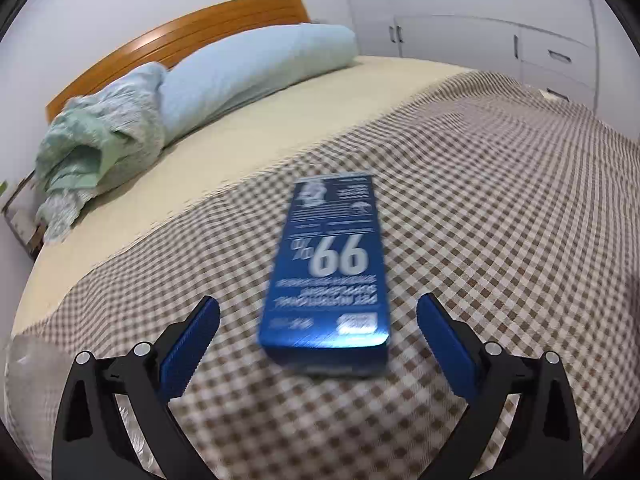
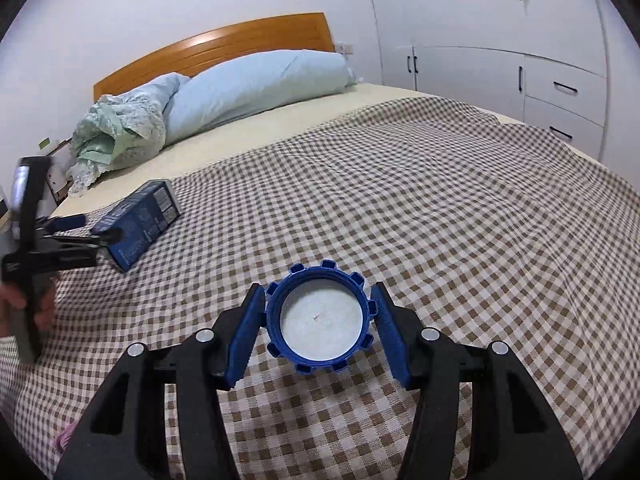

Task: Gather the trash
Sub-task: 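Grasp the blue bottle cap with the right tool while the left tool grasps the blue supplement box, then carry both items over the wastebasket and open both tools to drop them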

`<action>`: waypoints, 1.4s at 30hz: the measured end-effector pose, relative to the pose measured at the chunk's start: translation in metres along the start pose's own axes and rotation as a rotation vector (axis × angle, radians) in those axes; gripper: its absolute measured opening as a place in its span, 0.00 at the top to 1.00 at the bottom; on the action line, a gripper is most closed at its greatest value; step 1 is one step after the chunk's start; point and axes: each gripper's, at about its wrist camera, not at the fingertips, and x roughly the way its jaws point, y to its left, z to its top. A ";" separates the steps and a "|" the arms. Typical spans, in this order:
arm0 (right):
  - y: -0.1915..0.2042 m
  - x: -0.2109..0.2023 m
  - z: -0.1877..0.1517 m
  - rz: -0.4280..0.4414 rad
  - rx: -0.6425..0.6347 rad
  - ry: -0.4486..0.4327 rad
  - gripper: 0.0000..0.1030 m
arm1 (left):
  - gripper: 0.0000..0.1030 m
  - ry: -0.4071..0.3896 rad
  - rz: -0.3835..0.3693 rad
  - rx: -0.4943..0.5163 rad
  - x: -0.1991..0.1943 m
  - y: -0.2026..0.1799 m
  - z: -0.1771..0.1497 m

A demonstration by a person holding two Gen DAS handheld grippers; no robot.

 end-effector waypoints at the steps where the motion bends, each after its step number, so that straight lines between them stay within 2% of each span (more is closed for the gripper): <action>1: 0.000 0.000 0.000 0.000 0.000 0.000 0.48 | 0.07 0.008 -0.012 0.006 0.005 -0.003 0.001; 2: 0.001 -0.001 0.000 0.001 -0.004 0.000 0.48 | 0.10 0.028 -0.019 0.011 0.013 -0.006 0.001; 3: 0.001 0.000 0.001 0.000 -0.008 0.001 0.48 | 0.21 0.030 -0.009 0.006 0.015 -0.007 0.001; 4: -0.001 0.001 0.001 -0.001 -0.008 0.002 0.48 | 0.41 0.031 0.014 -0.030 0.016 -0.004 0.001; 6: -0.002 0.002 0.001 -0.006 0.000 -0.001 0.48 | 0.42 0.013 -0.035 -0.138 0.008 0.006 -0.001; 7: -0.003 0.008 0.000 -0.011 0.008 0.003 0.48 | 0.43 0.009 -0.039 -0.161 0.003 0.007 -0.001; 10: 0.000 0.020 -0.001 -0.047 0.006 0.062 0.48 | 0.43 0.042 0.037 -0.181 -0.016 0.007 -0.003; 14: 0.010 0.023 -0.002 -0.100 -0.043 0.072 0.48 | 0.43 0.038 0.031 -0.174 -0.068 0.000 -0.013; 17: 0.015 0.033 -0.002 -0.134 -0.067 0.117 0.48 | 0.43 0.050 -0.003 -0.199 -0.130 -0.002 -0.034; 20: 0.015 0.050 -0.002 -0.145 -0.071 0.204 0.48 | 0.43 0.068 -0.020 -0.242 -0.202 0.001 -0.059; 21: 0.024 0.050 0.001 -0.181 -0.123 0.231 0.48 | 0.43 0.068 -0.024 -0.259 -0.231 0.002 -0.066; 23: 0.029 0.047 0.001 -0.190 -0.151 0.258 0.48 | 0.42 0.056 -0.023 -0.255 -0.282 0.003 -0.076; 24: 0.032 0.037 0.002 -0.164 -0.146 0.284 0.48 | 0.42 0.040 -0.020 -0.249 -0.312 0.001 -0.080; 27: 0.040 -0.028 0.005 -0.093 -0.112 0.240 0.48 | 0.42 0.018 -0.059 -0.301 -0.377 -0.004 -0.097; 29: 0.038 -0.068 0.003 -0.048 -0.082 0.216 0.48 | 0.42 0.029 -0.091 -0.344 -0.407 -0.014 -0.112; 33: 0.026 -0.186 -0.019 0.004 -0.060 0.141 0.48 | 0.42 0.083 -0.177 -0.382 -0.455 -0.065 -0.156; 35: 0.010 -0.241 -0.043 0.014 -0.050 0.127 0.48 | 0.42 0.133 -0.251 -0.393 -0.470 -0.094 -0.180; 38: -0.023 -0.311 -0.103 -0.005 -0.045 0.151 0.48 | 0.42 0.235 -0.357 -0.393 -0.471 -0.151 -0.214; 40: -0.051 -0.346 -0.155 -0.036 -0.020 0.190 0.48 | 0.42 0.338 -0.405 -0.405 -0.461 -0.194 -0.242; 42: -0.076 -0.366 -0.203 -0.084 0.025 0.249 0.48 | 0.42 0.482 -0.438 -0.401 -0.446 -0.245 -0.277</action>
